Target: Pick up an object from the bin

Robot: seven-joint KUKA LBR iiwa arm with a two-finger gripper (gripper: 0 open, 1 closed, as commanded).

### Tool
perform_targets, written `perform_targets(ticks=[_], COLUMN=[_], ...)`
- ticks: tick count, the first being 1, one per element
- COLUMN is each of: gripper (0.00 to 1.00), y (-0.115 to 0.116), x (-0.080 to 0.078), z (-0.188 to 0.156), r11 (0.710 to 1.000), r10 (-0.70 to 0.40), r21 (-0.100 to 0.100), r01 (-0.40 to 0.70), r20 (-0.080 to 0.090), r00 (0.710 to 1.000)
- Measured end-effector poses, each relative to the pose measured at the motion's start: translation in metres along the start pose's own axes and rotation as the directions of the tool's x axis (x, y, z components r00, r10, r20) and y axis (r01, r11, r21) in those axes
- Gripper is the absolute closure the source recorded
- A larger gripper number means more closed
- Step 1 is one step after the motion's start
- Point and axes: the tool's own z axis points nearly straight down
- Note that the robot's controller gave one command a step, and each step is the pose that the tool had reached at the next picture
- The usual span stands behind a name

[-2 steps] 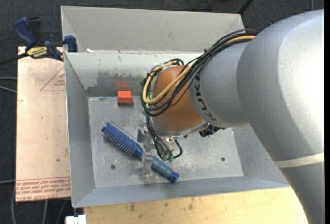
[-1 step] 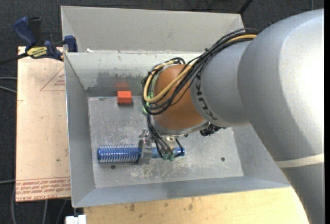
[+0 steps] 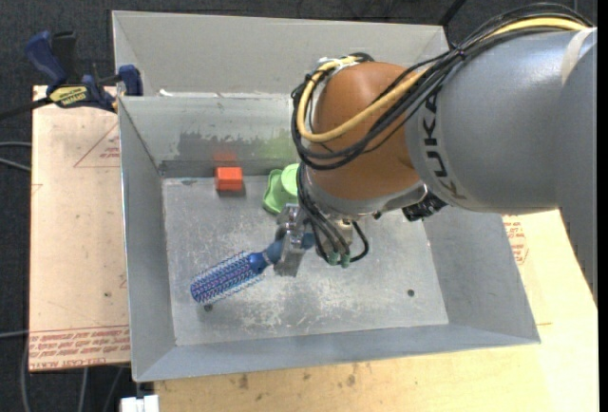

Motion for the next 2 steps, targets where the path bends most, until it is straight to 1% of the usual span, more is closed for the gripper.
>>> perform_targets(ticks=[1, 2], gripper=[1.00, 1.00], y=[0.017, -0.055], x=[0.017, -0.008], z=[-0.047, -0.040], r11=[0.999, 0.933], r10=[-0.043, -0.360], r21=[0.001, 0.003], r01=[0.043, 0.360], r20=[-0.002, -0.007], r00=[0.999, 0.933])
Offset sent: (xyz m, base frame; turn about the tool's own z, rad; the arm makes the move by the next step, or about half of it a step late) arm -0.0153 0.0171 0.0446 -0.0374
